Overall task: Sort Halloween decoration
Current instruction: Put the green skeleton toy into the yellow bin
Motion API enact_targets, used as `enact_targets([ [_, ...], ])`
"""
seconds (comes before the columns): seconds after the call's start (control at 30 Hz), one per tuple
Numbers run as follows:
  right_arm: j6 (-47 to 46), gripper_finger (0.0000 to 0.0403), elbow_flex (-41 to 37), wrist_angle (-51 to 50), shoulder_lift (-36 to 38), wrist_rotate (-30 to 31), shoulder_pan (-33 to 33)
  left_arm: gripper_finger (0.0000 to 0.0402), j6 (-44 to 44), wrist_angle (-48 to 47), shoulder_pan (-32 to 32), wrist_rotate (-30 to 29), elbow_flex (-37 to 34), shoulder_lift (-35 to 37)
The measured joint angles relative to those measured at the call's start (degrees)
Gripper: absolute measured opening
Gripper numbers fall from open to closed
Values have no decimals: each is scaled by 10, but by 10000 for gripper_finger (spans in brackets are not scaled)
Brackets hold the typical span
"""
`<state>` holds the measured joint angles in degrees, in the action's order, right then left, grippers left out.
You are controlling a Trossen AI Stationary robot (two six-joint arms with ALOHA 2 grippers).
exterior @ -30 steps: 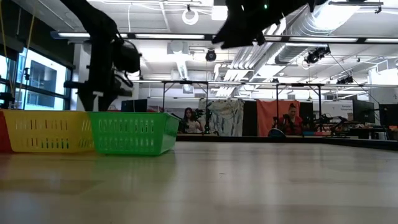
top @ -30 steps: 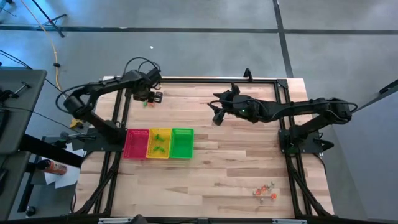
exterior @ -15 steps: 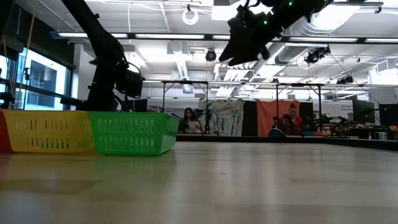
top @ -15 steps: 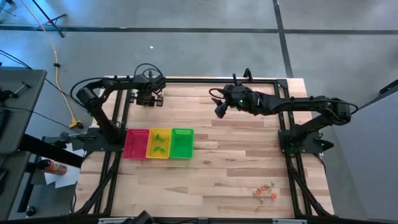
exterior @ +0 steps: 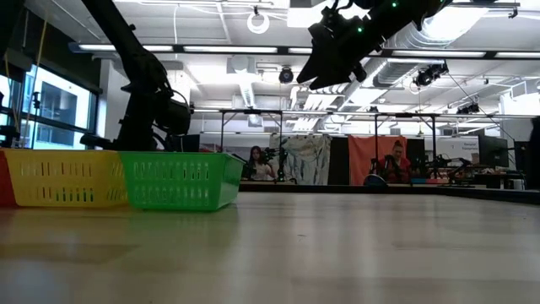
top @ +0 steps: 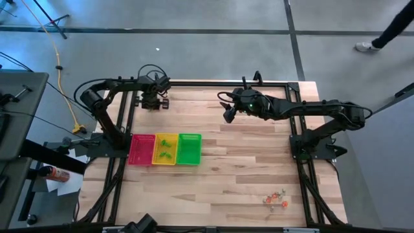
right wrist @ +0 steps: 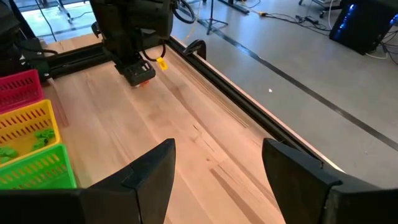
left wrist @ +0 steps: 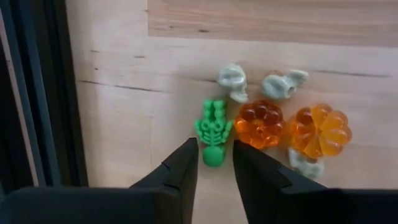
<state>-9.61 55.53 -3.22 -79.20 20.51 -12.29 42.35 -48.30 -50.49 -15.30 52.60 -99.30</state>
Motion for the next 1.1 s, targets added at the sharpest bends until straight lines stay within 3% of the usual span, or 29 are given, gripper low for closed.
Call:
enact_targets([
  [0.27, 0, 236, 0, 0, 0, 0, 0, 9, -4, 2, 0, -6, 0, 2],
  [0.43, 0, 236, 0, 0, 0, 0, 0, 11, -30, -4, -1, -5, -4, 23],
  [0.77, 0, 236, 0, 6, 0, 0, 0, 3, -43, -18, -15, -6, -3, 153],
  [0.93, -6, 236, 0, 29, 0, -29, 0, 3, -94, 60, 11, 77, -3, 232],
  [1.1, 7, 236, 0, 52, 0, -108, 0, 5, -153, 202, 79, 163, -2, 306],
])
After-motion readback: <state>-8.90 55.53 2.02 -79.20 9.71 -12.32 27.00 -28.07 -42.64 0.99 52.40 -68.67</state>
